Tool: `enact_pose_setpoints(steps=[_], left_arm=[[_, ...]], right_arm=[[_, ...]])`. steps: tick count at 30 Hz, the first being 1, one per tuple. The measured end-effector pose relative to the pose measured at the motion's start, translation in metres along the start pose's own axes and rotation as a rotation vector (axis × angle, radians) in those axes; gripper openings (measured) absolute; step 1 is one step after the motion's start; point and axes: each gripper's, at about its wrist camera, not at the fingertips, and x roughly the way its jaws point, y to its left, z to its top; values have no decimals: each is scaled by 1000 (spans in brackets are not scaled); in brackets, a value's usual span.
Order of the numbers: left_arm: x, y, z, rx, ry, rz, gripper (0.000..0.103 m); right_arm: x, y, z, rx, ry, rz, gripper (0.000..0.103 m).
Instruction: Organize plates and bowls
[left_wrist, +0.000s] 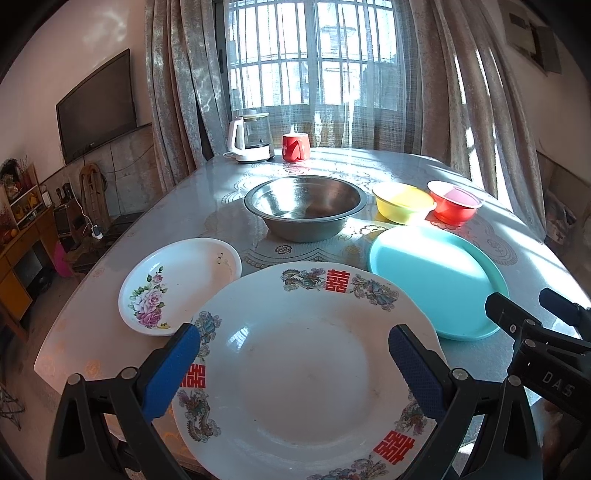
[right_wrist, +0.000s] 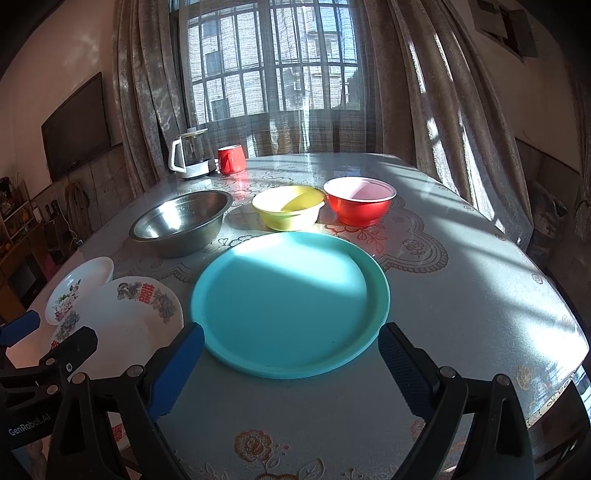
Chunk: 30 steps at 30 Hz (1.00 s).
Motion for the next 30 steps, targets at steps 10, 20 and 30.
enact_pose_setpoints(steps=[10, 20, 30], left_arm=[[1, -6, 1, 16, 3, -9, 103], [8, -14, 21, 82, 17, -66, 103], [67, -16, 71, 34, 220, -314, 33]], right_arm=[[0, -7, 1, 17, -3, 4, 97], [6, -28, 6, 56, 11, 28, 97], [45, -88, 11, 238, 131, 53, 52]])
